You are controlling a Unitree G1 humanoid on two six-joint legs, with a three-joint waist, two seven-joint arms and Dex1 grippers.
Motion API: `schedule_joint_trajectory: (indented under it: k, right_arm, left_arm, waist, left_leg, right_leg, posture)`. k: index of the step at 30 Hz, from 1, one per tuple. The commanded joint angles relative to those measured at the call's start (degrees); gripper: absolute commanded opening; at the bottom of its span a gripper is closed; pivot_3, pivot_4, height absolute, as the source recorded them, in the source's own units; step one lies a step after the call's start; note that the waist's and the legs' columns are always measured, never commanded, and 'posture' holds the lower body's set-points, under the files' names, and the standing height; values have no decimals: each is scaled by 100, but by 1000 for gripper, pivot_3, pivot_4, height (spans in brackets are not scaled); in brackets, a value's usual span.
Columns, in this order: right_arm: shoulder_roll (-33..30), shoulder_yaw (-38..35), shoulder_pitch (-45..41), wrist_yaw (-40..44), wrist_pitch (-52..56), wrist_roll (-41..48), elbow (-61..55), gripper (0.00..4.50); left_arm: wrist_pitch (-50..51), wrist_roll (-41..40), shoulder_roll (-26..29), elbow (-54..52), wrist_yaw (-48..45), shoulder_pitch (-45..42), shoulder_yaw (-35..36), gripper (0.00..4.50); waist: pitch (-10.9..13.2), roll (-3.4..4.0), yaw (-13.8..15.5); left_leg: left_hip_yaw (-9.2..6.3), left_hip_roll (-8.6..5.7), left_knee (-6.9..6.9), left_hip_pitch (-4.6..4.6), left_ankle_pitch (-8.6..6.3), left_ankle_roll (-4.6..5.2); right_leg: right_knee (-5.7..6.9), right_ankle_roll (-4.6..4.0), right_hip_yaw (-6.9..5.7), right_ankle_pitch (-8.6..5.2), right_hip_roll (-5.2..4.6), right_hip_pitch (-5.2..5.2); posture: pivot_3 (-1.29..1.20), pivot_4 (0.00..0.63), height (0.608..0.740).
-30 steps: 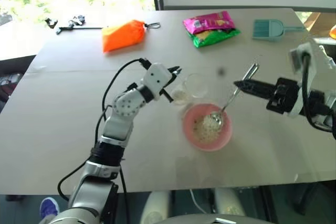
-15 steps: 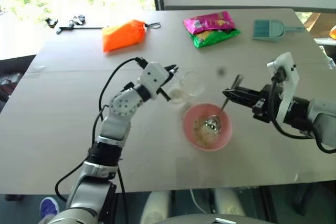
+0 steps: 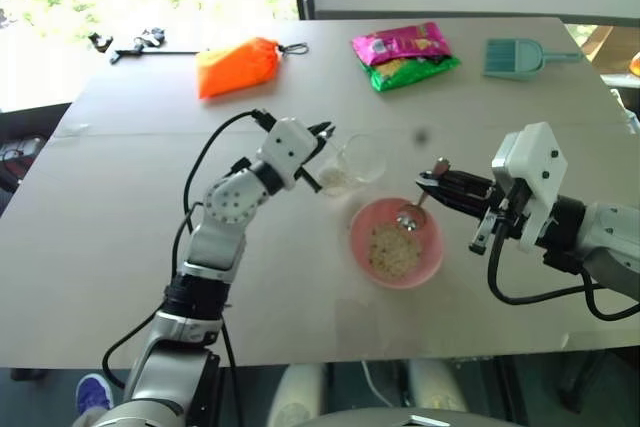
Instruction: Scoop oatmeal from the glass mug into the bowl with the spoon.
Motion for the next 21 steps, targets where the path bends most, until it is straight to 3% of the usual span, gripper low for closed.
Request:
schedule_joint_trajectory:
  k: [1,8,15,21]
  right_arm:
    - [259,-649,-221,-737,-14,1654,539,0]
    - [491,-581,-1407,-2320,-249,3741,1475,0]
    - [962,-132,-2137,-2734,-168,3604,1835,0]
    - [1474,413,-2272,-2500,-89,2637,1917,0]
  left_arm:
    - [-48,-76,-73,-421,147,22,158,86]
    - [57,-74,-106,-640,236,127,204,86]
    - [258,-99,-179,-858,358,146,249,86]
    - [831,-304,-516,-1224,610,109,376,86]
  waist:
    - [0,0,3]
    - [1,0,12]
    - [0,0,7]
    - [0,0,-1]
  left_leg:
    - [-2,0,0,4,0,0]
    - [-26,-1,-2,8,0,0]
    - [-34,-3,-2,6,0,0]
    - [-36,-5,-1,5,0,-1]
  right_leg:
    - [-5,0,-1,0,0,8]
    - [-27,2,-32,1,-2,35]
    - [-31,2,-41,1,-3,38]
    - [-30,2,-41,1,-3,37]
  posture:
    - [0,150,740]
    - [0,150,740]
    - [0,150,740]
    - [0,150,740]
